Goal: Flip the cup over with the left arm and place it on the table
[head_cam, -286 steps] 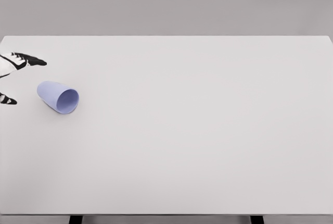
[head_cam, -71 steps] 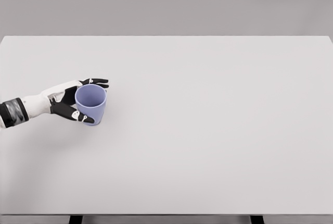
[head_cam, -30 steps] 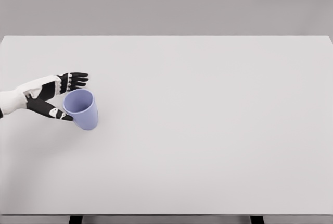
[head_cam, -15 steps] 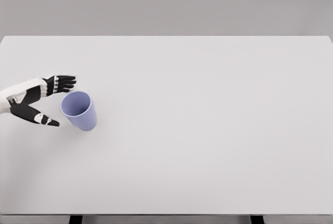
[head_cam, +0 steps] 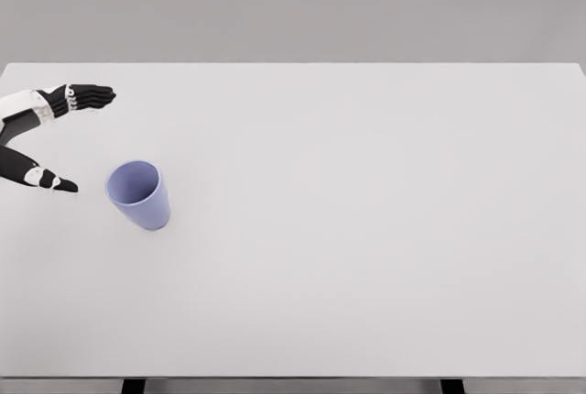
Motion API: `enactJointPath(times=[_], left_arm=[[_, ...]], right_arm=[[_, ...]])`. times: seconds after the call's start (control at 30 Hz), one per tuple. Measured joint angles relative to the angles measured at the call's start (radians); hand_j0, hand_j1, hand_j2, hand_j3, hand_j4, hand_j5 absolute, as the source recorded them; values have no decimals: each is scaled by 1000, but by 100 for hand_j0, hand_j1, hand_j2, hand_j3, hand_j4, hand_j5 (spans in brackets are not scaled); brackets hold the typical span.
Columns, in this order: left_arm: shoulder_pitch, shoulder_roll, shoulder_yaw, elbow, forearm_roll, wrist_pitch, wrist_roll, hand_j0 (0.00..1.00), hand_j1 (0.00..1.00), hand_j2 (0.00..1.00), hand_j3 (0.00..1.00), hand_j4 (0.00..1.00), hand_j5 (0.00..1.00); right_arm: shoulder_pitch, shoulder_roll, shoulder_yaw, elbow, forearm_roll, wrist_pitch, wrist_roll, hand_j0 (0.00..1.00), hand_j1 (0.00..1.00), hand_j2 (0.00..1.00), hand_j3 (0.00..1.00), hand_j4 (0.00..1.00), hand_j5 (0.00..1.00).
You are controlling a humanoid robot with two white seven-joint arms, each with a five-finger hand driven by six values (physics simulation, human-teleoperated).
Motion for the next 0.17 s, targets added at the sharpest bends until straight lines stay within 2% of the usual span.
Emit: enactJointPath(times=[0.17], left_arm=[[-8,0,4,-23,0,2,0,100,100,100,100,100,100]], right_arm=[[0,0,0,0,0,0,0,100,100,100,100,100,100]])
